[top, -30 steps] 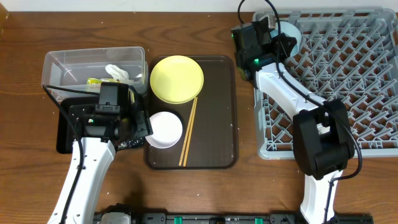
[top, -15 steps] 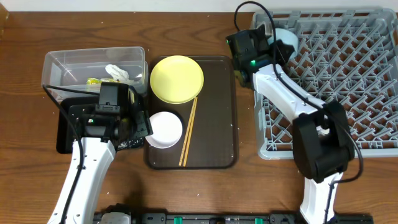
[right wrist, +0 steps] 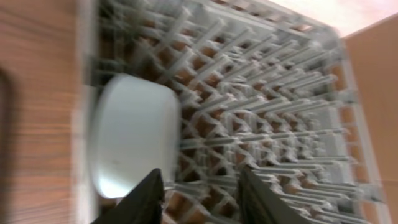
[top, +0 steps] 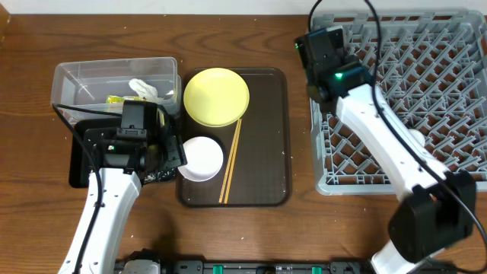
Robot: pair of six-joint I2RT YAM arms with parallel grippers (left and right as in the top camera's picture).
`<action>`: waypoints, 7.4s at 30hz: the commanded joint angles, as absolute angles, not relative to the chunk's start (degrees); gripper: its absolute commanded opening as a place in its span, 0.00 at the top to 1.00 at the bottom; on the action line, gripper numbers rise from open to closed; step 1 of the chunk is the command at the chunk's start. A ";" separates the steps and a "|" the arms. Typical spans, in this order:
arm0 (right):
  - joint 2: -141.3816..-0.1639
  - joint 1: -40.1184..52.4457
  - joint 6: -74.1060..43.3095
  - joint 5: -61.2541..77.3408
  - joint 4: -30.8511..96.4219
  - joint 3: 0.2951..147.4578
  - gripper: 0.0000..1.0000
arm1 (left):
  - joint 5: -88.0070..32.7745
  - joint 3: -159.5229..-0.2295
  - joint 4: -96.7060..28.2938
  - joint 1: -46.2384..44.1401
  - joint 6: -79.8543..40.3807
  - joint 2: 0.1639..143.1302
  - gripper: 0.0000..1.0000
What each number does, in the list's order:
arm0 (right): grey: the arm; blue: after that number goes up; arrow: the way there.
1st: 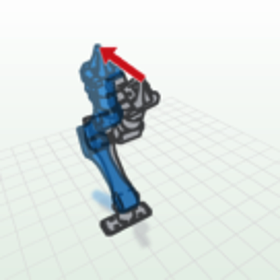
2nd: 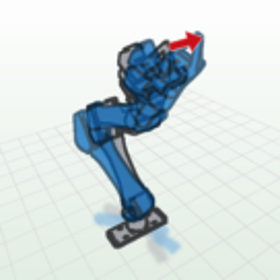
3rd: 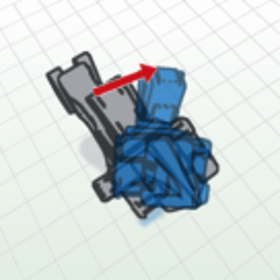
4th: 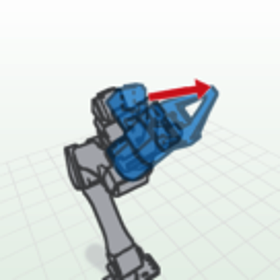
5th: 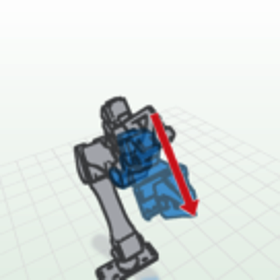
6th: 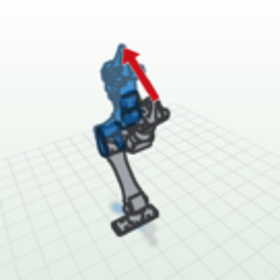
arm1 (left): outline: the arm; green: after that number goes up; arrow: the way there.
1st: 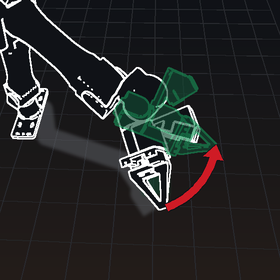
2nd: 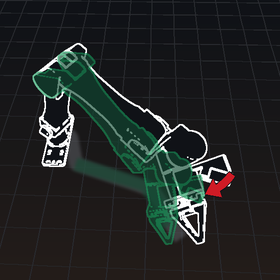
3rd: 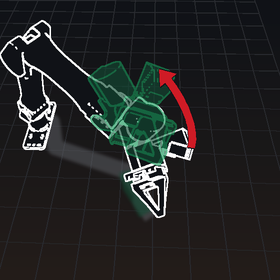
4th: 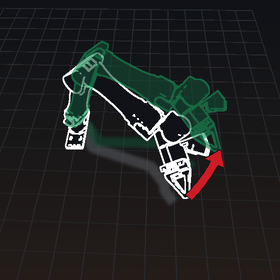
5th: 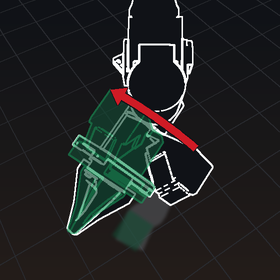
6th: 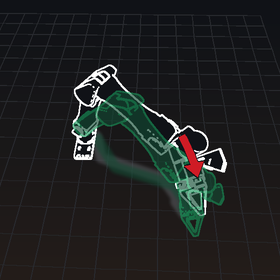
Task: Sort waste into correct bins and load items into the dishwasher rack
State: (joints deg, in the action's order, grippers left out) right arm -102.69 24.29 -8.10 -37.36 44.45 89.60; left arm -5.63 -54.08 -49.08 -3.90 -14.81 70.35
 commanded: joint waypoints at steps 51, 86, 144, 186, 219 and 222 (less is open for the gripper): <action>-115.55 43.07 -16.45 10.92 40.14 90.02 0.99 | -4.05 -54.43 -54.02 14.83 -21.34 70.41 0.30; -108.53 5.28 24.43 -52.56 0.93 90.00 0.99 | -4.03 -54.43 -53.74 14.83 -21.34 70.41 0.30; -96.66 17.69 -5.98 5.85 39.53 89.97 0.51 | -4.03 -54.43 -53.76 14.83 -21.34 70.41 0.30; -124.09 46.89 -36.86 -0.67 53.74 88.29 0.53 | -4.03 -54.43 -53.76 14.83 -21.34 70.41 0.30; -126.34 49.47 -32.32 0.21 47.59 91.96 0.61 | -4.03 -54.43 -53.78 14.83 -21.34 70.41 0.30; -127.46 49.47 -32.73 -0.51 49.12 91.96 0.64 | -4.03 -54.43 -53.87 14.83 -21.34 70.41 0.30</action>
